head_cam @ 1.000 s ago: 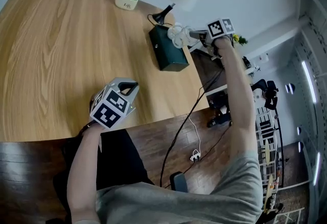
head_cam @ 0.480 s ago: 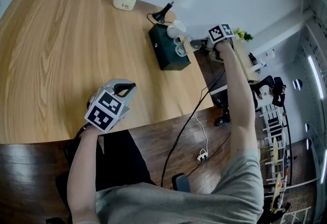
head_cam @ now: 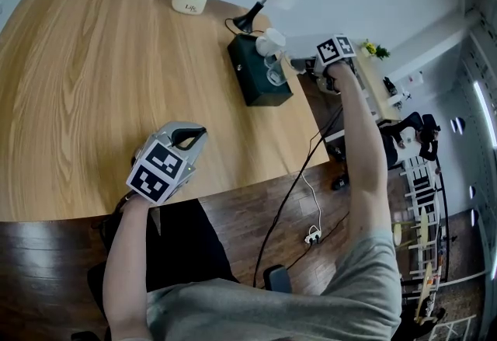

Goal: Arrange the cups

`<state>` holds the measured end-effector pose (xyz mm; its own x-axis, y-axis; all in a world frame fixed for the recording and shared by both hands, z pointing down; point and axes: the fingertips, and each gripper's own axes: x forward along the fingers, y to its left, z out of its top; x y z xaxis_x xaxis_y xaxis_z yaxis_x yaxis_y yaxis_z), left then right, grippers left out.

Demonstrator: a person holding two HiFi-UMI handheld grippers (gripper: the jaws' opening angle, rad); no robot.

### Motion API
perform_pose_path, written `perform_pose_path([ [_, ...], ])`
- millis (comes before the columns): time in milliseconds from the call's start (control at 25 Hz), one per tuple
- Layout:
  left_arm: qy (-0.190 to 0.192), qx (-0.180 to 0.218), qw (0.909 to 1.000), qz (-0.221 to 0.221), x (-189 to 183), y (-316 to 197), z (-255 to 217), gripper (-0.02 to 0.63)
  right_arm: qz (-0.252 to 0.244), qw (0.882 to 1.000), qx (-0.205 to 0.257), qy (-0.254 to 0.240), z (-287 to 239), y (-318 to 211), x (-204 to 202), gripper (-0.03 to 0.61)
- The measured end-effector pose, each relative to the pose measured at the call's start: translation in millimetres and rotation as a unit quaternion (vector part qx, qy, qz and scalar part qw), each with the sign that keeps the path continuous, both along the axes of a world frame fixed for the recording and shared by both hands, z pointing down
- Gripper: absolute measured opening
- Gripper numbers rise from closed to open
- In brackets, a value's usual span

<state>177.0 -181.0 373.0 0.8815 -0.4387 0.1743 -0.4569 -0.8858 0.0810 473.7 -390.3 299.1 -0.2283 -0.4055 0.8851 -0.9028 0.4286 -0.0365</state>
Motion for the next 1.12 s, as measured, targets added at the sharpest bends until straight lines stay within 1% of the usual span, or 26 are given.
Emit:
perform_pose_path([
  [40,0.000,0.000,1.0000,0.000,0.8,0.1,0.2,0.009,-0.002,1.000,0.010,-0.001,-1.5,-1.2,0.3,0.053],
  [160,0.000,0.001,1.0000,0.001,0.3,-0.1,0.3,0.009,-0.006,1.000,0.026,0.001,-6.1,-2.1,0.4,0.055],
  [400,0.000,0.000,1.0000,0.001,0.3,0.1,0.9,0.009,-0.018,0.997,0.067,0.035,-32.5,3.1,7.2,0.052],
  [480,0.000,0.000,1.0000,0.001,0.3,-0.2,1.1,0.009,-0.021,0.994,0.095,0.050,-50.8,7.3,9.4,0.052],
  [520,0.000,0.000,1.0000,0.002,0.1,-0.4,1.0,0.010,-0.022,0.991,0.117,0.054,-63.4,10.4,7.3,0.051],
  [600,0.000,0.000,1.0000,0.002,-0.9,-0.6,0.6,0.010,-0.033,0.983,0.177,0.045,-93.0,19.3,-7.7,0.049],
  [640,-0.001,0.000,1.0000,0.002,-1.4,-0.6,1.1,0.010,-0.045,0.975,0.213,0.030,-108.1,26.0,-21.1,0.046],
  [680,-0.003,0.001,1.0000,0.002,-1.9,-0.7,2.6,0.009,-0.058,0.965,0.254,0.008,-123.0,35.0,-37.6,0.046],
  [720,-0.006,0.001,1.0000,0.003,-2.3,-0.9,4.4,0.009,-0.069,0.952,0.296,-0.025,-136.8,47.0,-56.4,0.045],
  [800,-0.008,0.002,1.0000,0.003,-3.1,-0.9,5.2,0.010,-0.086,0.919,0.366,-0.116,-154.0,78.8,-98.0,0.044],
  [840,-0.007,0.001,1.0000,0.003,-3.5,-0.9,4.7,0.009,-0.095,0.901,0.392,-0.161,-155.0,98.1,-119.0,0.044],
  [880,-0.007,0.001,1.0000,0.002,-3.5,-1.0,3.9,0.010,-0.106,0.884,0.411,-0.196,-150.0,119.1,-139.1,0.044],
  [920,-0.006,0.001,1.0000,0.001,-2.8,-1.3,3.2,0.010,-0.119,0.871,0.424,-0.220,-138.9,141.5,-157.6,0.040],
  [960,-0.005,0.001,1.0000,0.000,-1.4,-1.5,2.8,0.011,-0.131,0.861,0.432,-0.234,-122.7,164.8,-174.0,0.040],
  [1000,-0.004,0.001,1.0000,0.000,0.1,-1.6,2.9,0.011,-0.141,0.854,0.439,-0.242,-102.9,188.0,-188.2,0.040],
  [1040,-0.005,0.001,1.0000,0.001,1.2,-1.5,3.4,0.010,-0.146,0.849,0.446,-0.245,-81.2,209.8,-199.8,0.040],
  [1120,-0.007,0.002,1.0000,0.003,0.9,-1.0,4.7,0.011,-0.133,0.840,0.462,-0.253,-38.5,245.5,-216.3,0.038],
])
